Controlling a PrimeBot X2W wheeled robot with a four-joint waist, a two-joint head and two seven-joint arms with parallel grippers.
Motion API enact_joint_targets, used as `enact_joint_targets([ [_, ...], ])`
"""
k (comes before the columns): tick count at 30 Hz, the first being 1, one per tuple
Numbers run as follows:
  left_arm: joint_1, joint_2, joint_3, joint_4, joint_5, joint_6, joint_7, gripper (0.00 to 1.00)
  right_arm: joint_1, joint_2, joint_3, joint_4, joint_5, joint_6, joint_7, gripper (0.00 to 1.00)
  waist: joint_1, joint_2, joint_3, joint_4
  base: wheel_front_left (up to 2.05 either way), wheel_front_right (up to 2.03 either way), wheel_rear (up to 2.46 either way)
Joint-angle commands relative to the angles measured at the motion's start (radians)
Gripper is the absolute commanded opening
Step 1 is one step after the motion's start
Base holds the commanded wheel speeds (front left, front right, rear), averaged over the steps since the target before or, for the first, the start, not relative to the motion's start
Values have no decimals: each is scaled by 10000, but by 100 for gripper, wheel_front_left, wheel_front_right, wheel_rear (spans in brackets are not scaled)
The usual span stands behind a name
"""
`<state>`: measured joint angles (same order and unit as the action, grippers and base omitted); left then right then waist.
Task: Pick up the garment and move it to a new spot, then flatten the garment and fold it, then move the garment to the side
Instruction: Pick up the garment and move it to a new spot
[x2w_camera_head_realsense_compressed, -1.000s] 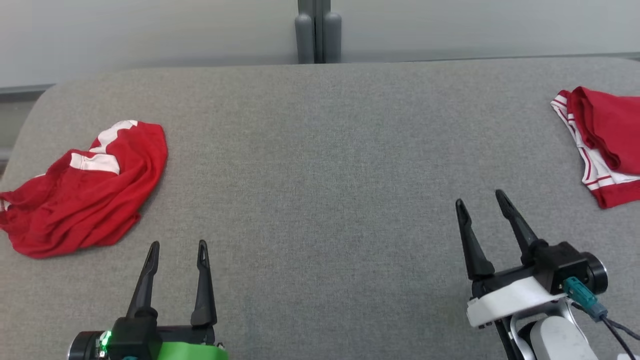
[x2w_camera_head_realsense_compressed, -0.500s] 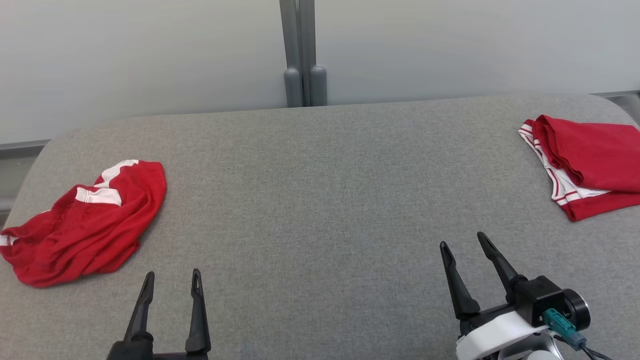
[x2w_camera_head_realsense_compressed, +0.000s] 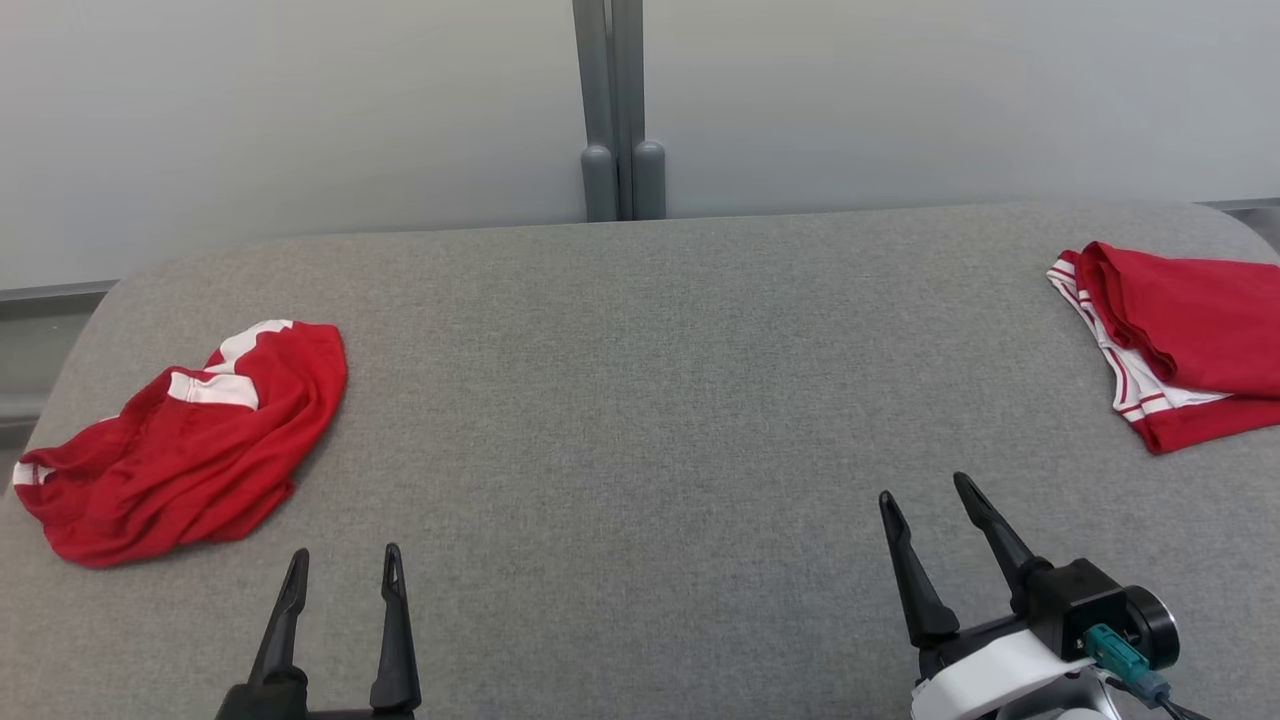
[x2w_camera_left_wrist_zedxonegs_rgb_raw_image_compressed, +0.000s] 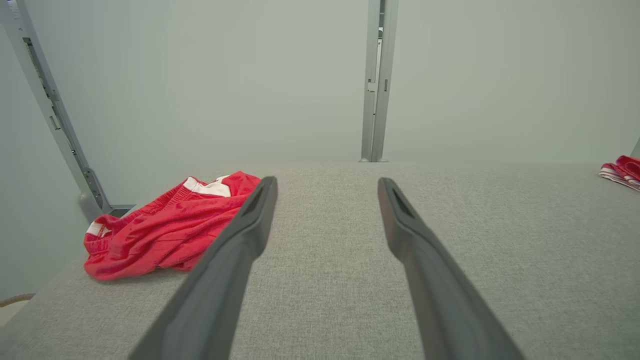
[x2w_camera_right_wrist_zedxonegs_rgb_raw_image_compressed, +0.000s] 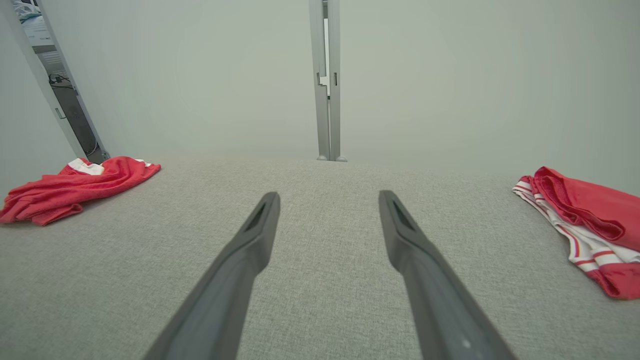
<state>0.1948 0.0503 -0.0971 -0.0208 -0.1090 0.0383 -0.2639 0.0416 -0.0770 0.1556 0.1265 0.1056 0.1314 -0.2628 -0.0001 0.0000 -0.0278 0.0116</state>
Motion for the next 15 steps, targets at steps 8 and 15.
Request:
enact_joint_targets([
  [8,98,9,46,107,16,197,-2,100,226,-59,138,41,197,-16,-24,100,1,0,13,955,0,0,0],
  [15,279,10,95,-1,49,262,-2,100,345,-30,297,113,285,-15,-24,100,1,0,-107,2378,0,0,0],
])
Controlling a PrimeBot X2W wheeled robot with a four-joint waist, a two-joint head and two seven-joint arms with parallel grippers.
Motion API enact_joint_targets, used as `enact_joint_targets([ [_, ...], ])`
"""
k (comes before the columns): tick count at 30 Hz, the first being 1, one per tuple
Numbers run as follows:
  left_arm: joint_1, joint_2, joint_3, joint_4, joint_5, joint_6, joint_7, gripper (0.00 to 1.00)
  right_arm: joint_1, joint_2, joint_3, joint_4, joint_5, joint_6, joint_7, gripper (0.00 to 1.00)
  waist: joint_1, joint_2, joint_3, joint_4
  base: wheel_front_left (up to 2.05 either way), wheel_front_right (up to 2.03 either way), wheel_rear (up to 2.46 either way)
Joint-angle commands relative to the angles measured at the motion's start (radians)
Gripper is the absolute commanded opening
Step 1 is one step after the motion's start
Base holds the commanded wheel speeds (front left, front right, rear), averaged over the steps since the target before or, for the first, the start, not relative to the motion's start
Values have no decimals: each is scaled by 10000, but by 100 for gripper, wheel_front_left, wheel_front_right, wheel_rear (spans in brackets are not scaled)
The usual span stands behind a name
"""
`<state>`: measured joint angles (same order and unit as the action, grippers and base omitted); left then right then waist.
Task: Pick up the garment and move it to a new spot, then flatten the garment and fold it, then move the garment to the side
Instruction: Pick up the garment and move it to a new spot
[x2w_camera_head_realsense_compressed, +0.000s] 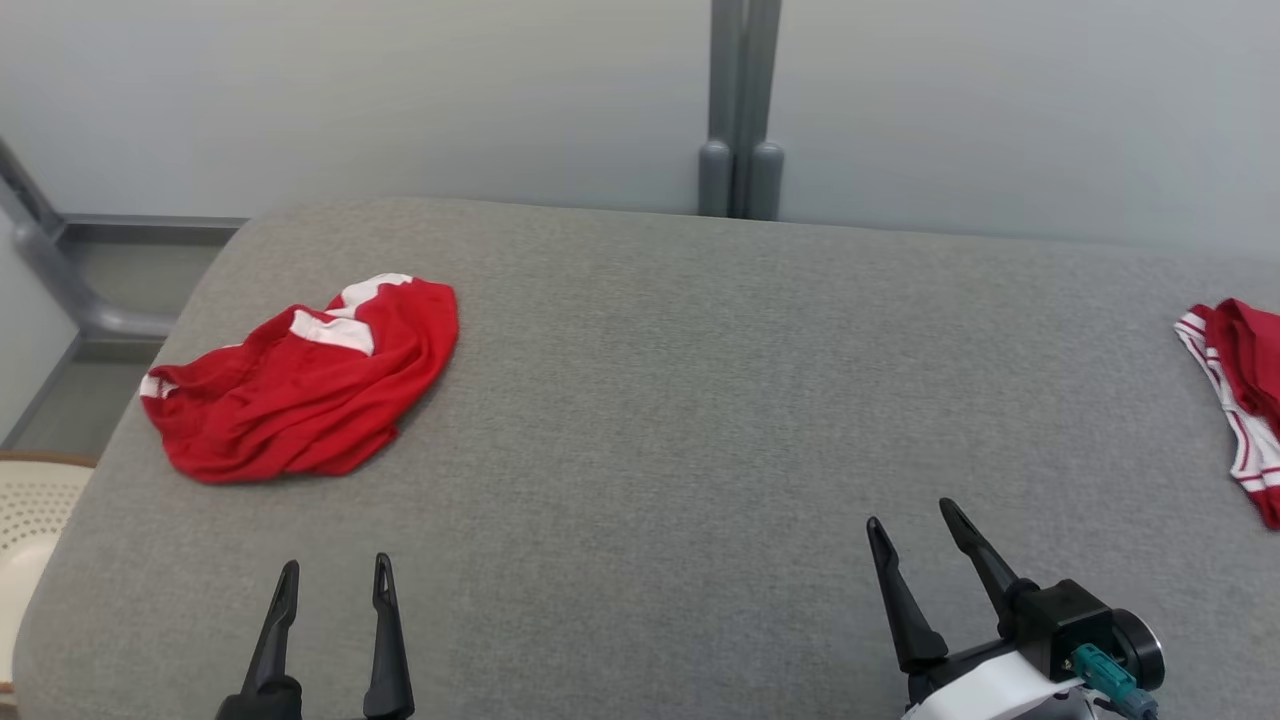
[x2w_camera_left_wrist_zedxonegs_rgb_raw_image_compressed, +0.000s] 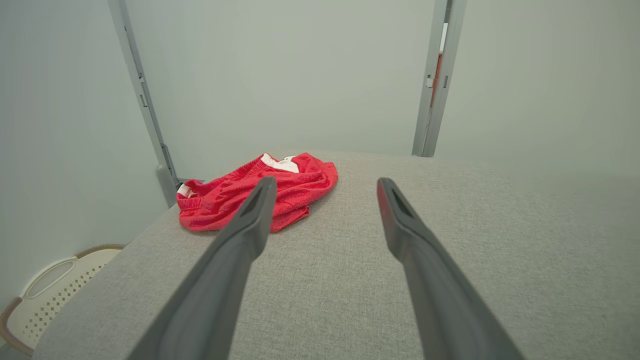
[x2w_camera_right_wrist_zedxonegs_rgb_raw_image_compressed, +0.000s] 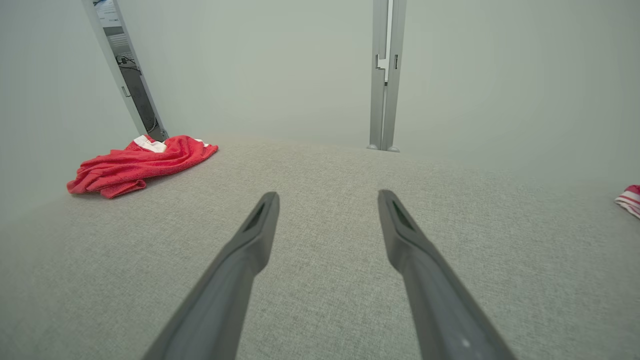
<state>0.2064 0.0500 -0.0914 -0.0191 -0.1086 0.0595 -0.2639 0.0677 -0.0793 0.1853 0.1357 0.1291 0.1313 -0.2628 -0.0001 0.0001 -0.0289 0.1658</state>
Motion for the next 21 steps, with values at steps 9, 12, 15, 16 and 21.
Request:
enact_joint_targets([
  [9,414,14,176,-79,146,69,-2,100,208,76,282,88,194,-14,-24,100,1,-1,-286,2613,0,0,0],
  [12,542,14,288,-183,95,157,-2,100,219,73,423,115,192,-13,-24,100,1,-1,-235,2954,0,0,0],
  [15,550,11,358,-374,-91,332,-4,100,-89,-97,646,187,235,-14,-24,100,1,-1,16,3140,0,0,0],
  [16,545,11,358,-412,-147,402,-2,100,-170,-143,712,209,227,-14,-24,100,1,-1,83,3182,0,0,0],
  [21,471,11,336,-608,-361,730,-2,100,-546,-396,961,350,272,-14,-24,100,1,-1,426,3362,0,0,0],
])
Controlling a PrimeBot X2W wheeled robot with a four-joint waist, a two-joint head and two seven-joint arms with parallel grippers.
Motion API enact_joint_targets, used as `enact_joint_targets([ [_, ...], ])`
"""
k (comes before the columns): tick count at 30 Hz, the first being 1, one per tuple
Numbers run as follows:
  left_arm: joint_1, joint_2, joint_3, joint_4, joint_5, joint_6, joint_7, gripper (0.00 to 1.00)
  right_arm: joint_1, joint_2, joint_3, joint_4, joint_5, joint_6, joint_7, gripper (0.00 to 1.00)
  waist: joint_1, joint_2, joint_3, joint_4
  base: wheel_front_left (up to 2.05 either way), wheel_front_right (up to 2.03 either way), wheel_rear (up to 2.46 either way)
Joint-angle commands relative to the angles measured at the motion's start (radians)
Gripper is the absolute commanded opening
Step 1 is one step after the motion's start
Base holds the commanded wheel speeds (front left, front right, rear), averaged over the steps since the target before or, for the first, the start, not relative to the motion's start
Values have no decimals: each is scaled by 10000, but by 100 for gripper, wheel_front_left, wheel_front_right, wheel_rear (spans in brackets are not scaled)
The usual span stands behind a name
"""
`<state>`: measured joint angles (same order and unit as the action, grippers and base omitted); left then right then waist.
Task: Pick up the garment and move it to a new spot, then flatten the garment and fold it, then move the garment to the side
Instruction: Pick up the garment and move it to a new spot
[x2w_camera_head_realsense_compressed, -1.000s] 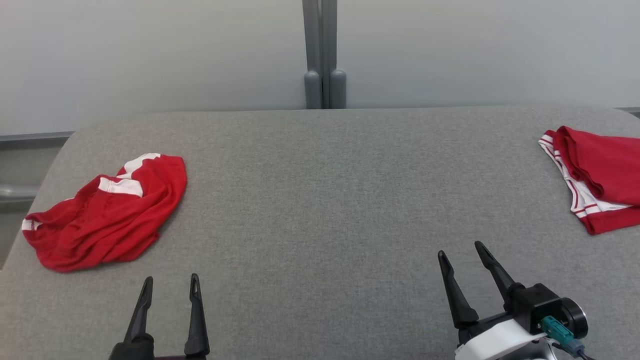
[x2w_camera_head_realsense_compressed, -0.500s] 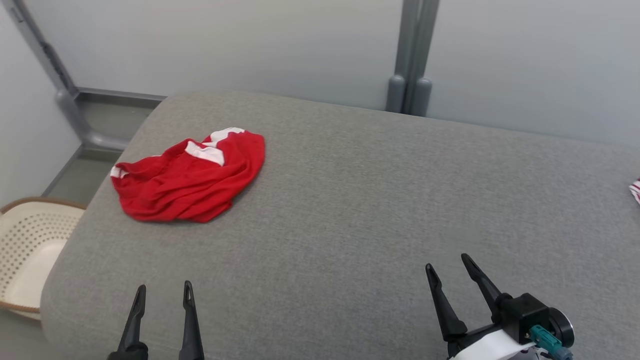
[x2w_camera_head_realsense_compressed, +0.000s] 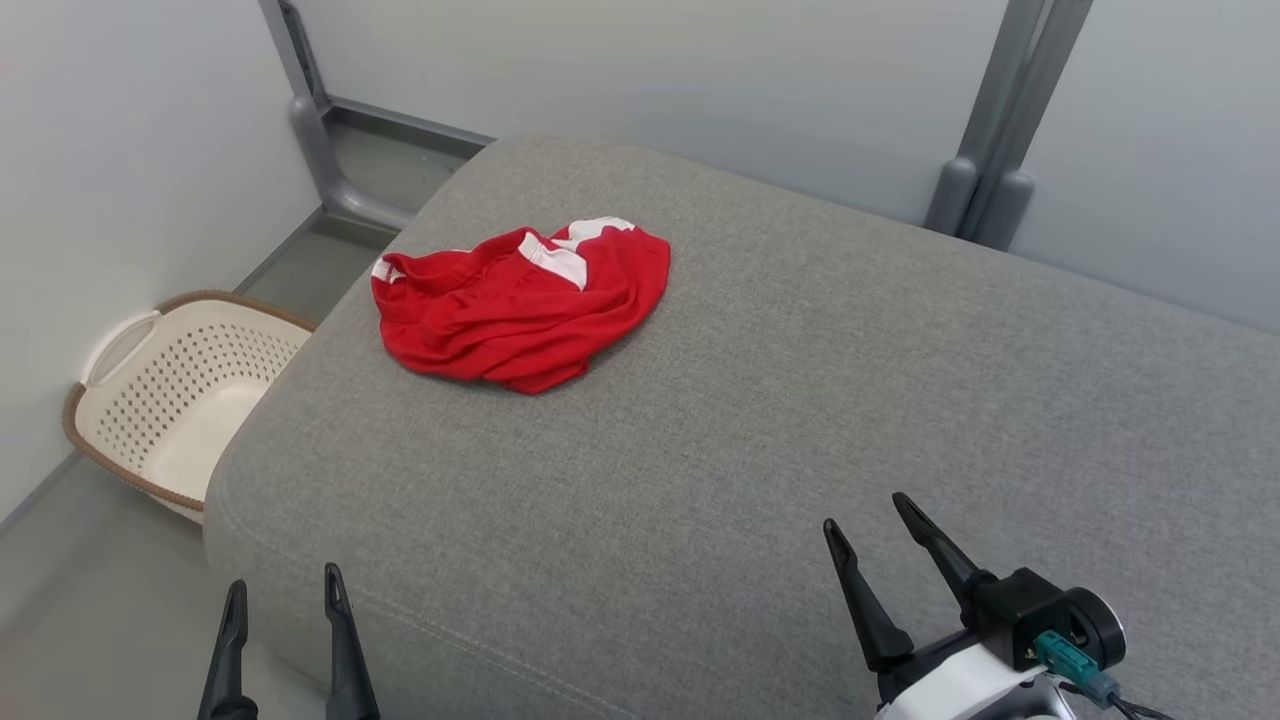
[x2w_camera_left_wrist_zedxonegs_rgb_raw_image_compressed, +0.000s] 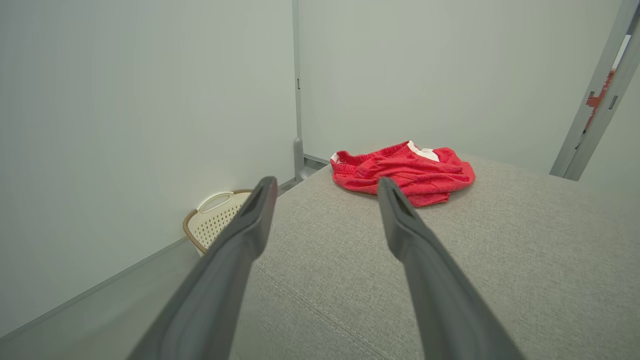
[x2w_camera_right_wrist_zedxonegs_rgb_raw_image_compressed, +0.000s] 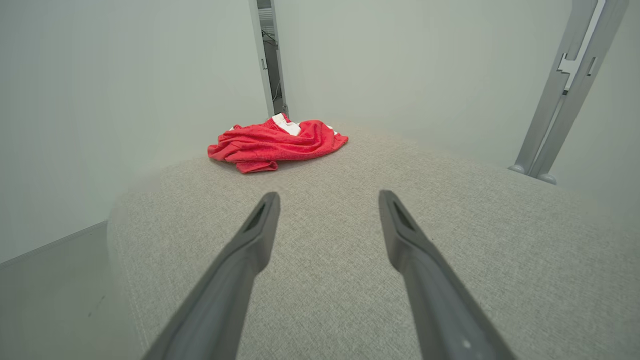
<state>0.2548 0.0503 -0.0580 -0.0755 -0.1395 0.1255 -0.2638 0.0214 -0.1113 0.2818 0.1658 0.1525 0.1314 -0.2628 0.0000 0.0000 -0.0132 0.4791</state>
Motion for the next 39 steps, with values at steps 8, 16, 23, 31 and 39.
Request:
enact_joint_targets([
  [8,-549,7,302,102,-78,-275,-5,100,-321,-475,32,84,-53,-16,-24,100,0,0,927,280,0,0,0],
  [16,-3267,537,714,1476,327,-1715,-5,100,-514,-1398,-389,-270,-396,-16,-24,100,0,0,2557,223,0,0,0],
  [23,-6603,1600,976,4115,-650,-2437,163,100,-1149,-2110,-636,-740,-660,-16,-24,100,0,0,4071,-542,0,0,0],
  [31,-10106,2631,-215,6818,-3538,-2565,2046,100,-1735,-2553,-1024,-1215,-821,-18,-24,100,0,0,5271,-1286,0,0,0],
  [39,-11850,3173,-1560,8199,-6761,-2558,4007,100,-1921,-2755,-1344,-1556,-922,-18,-1,100,0,0,6159,-1793,0,0,0],
])
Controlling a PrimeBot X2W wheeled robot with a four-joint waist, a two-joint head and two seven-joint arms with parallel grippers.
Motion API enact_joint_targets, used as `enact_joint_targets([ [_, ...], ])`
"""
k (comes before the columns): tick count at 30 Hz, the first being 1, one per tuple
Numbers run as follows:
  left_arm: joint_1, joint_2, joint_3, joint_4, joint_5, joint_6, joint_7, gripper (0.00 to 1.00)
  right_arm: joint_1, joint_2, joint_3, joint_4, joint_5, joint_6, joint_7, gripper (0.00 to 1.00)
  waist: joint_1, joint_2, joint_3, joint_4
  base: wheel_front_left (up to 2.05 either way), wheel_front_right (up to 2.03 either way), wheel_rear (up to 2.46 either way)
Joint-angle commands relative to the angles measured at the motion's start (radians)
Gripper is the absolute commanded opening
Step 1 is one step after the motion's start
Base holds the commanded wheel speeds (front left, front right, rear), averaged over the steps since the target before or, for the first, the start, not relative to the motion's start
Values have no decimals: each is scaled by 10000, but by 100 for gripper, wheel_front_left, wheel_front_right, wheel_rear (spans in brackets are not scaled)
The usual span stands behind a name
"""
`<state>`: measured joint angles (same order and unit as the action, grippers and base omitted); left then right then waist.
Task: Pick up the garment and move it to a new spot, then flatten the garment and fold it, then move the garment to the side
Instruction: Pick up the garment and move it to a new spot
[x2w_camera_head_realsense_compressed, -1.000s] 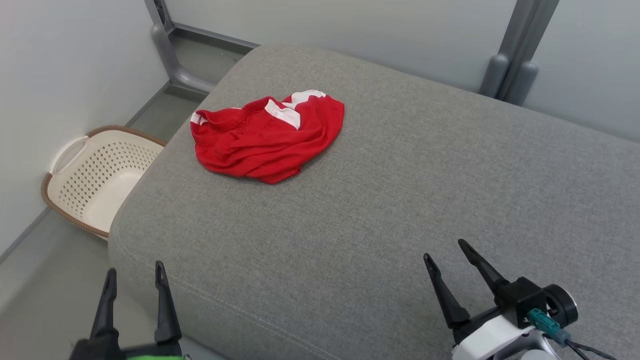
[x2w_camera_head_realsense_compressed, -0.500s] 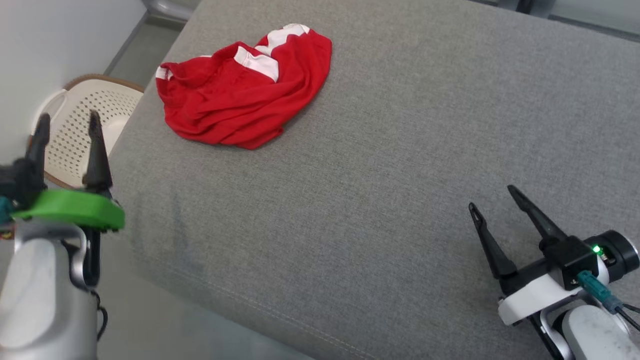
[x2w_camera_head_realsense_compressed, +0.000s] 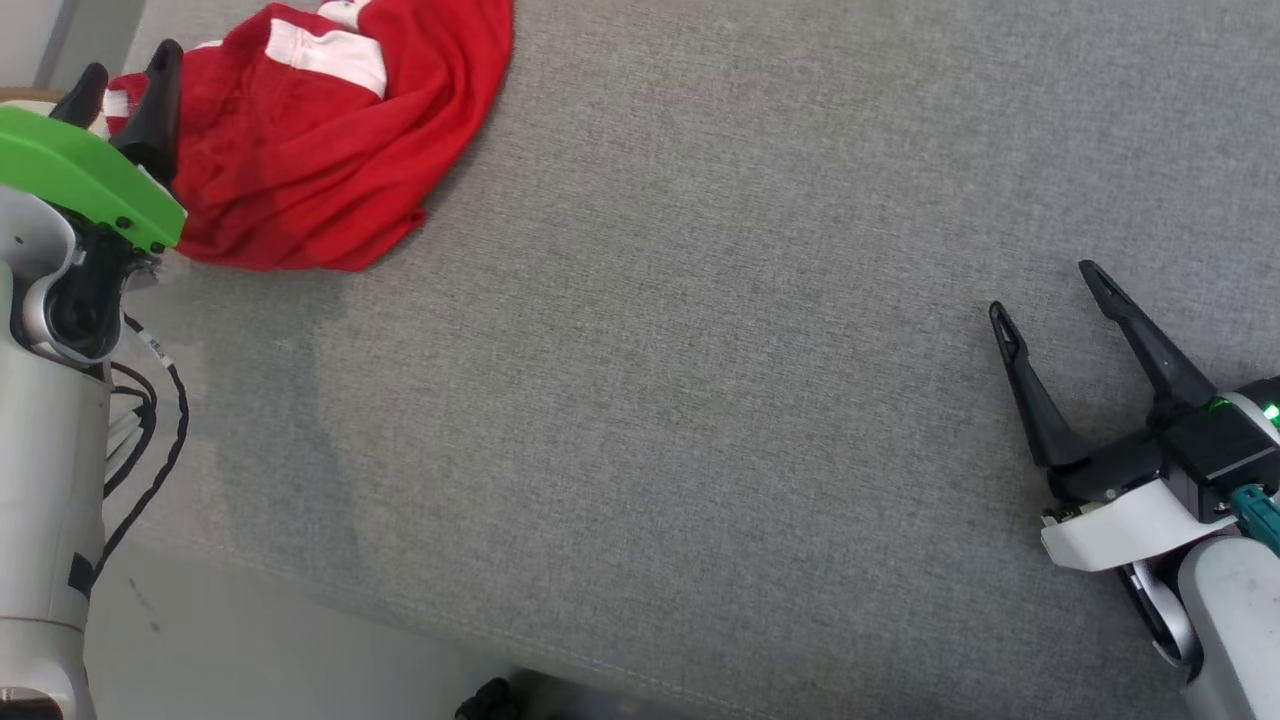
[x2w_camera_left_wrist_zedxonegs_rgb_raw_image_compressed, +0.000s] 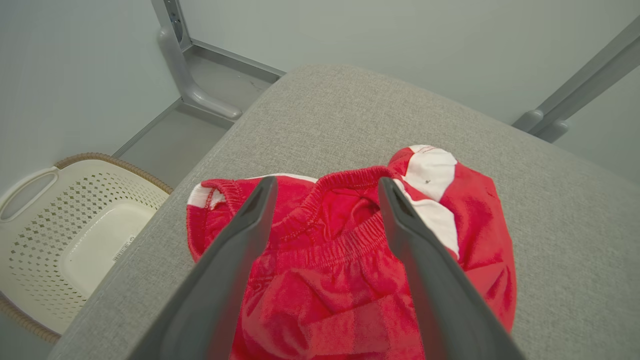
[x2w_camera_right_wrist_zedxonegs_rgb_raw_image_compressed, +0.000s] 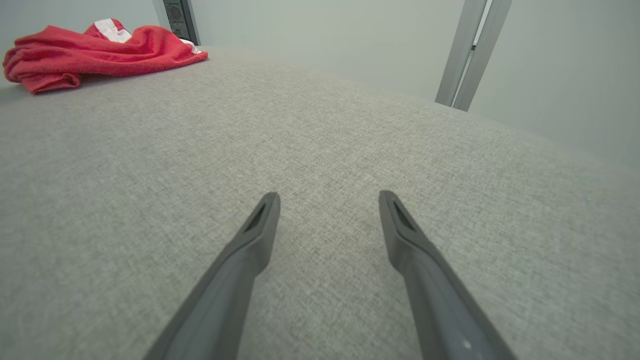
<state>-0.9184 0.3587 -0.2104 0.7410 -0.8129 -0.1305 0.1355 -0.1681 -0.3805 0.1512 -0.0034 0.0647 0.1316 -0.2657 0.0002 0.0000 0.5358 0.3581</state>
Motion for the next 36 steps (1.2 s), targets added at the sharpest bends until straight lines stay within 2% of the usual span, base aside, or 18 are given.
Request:
enact_joint_targets([
  [1,-194,108,-166,76,-163,1,56,100,-21,-70,-68,135,-47,-20,29,100,-2,0,723,-610,0,0,0],
  [8,-658,345,-1437,902,-974,0,45,100,-46,-90,-87,188,-74,-25,80,100,-2,0,1093,-876,0,0,0],
  [14,-669,436,-2079,1861,-1389,0,-73,100,-225,-144,-62,89,-26,-29,98,100,-2,0,1231,-1101,0,0,0],
  [15,-673,430,-2184,1942,-1435,0,-151,97,-267,-150,-77,75,-24,-29,98,100,-2,0,1242,-1126,0,0,0],
  [16,-677,447,-2298,2023,-1501,0,-291,35,-303,-158,-91,48,-34,-31,98,100,-2,0,1244,-1151,0,0,0],
  [17,-678,456,-2385,2043,-1530,-1,-462,0,-320,-141,-97,37,-40,-31,98,100,-2,0,1233,-1168,0,0,0],
  [20,-578,589,-2679,1961,-1522,-2,-1490,0,-349,-13,7,116,-46,-29,98,100,-2,0,1053,-1233,0,0,0],
  [23,-378,698,-2672,1553,-2007,-1,-2426,0,-378,192,205,138,27,-22,95,100,-2,0,714,-1353,0,0,0],
  [26,74,1078,-2862,896,-2380,-1,-3296,0,-391,489,427,173,92,-15,51,100,-2,0,161,-1537,0,0,0],
  [32,1112,1762,-2844,-428,-2547,2,-3958,0,-379,1001,579,341,273,-15,20,100,-2,0,-1162,-2011,0,0,0],
  [36,1975,1984,-1851,-1755,-2304,2,-4013,0,-160,1363,506,484,346,-15,17,100,-2,0,-2099,-2432,0,0,0],
])
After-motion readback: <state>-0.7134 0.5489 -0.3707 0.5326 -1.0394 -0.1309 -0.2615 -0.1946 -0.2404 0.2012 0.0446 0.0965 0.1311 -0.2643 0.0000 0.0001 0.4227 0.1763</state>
